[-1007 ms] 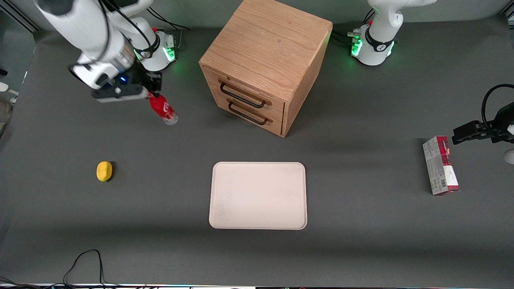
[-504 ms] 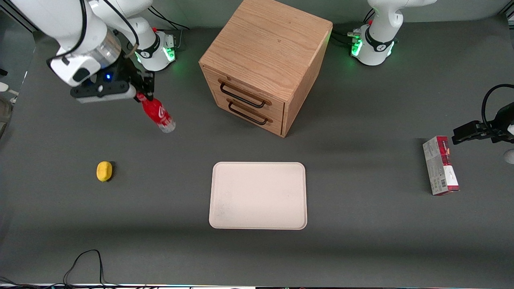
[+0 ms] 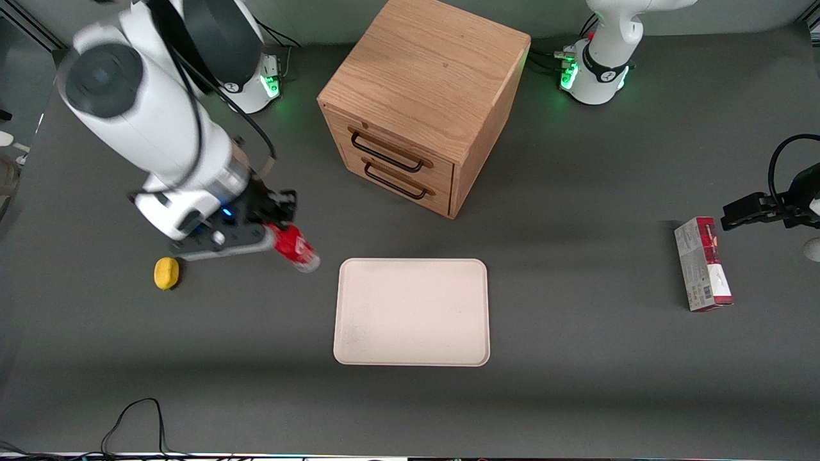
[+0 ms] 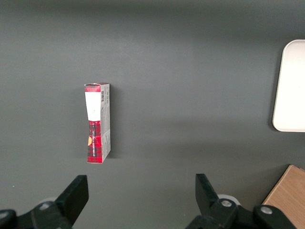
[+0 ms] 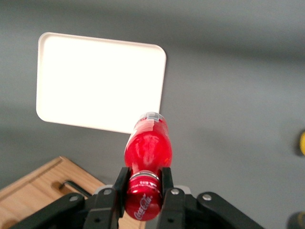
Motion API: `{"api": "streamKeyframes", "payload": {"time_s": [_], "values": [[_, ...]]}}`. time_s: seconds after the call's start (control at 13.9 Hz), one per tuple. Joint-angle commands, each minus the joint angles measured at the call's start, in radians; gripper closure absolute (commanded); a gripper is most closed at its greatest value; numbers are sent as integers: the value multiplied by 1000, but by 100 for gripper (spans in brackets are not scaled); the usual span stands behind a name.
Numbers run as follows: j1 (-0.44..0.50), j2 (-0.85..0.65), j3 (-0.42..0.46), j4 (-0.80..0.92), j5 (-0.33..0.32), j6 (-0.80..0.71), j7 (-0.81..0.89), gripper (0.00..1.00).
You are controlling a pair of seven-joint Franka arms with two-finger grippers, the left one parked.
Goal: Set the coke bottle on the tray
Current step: 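Lower the bottle onto the white tray and open the right gripper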
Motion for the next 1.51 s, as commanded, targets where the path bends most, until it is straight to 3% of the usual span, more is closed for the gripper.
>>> {"api": "streamKeyframes", "payload": {"time_s": [0.0, 0.29, 0.72, 1.29, 1.37, 1.44], "values": [[7, 122, 27, 206, -5, -27, 4, 89], [27, 183, 27, 205, -74, 55, -67, 89], [16, 358, 16, 196, -76, 232, -70, 89], [-6, 462, 13, 189, -82, 296, -73, 88], [-6, 462, 13, 185, -82, 306, -72, 78], [-6, 462, 13, 171, -82, 319, -64, 21]]}}
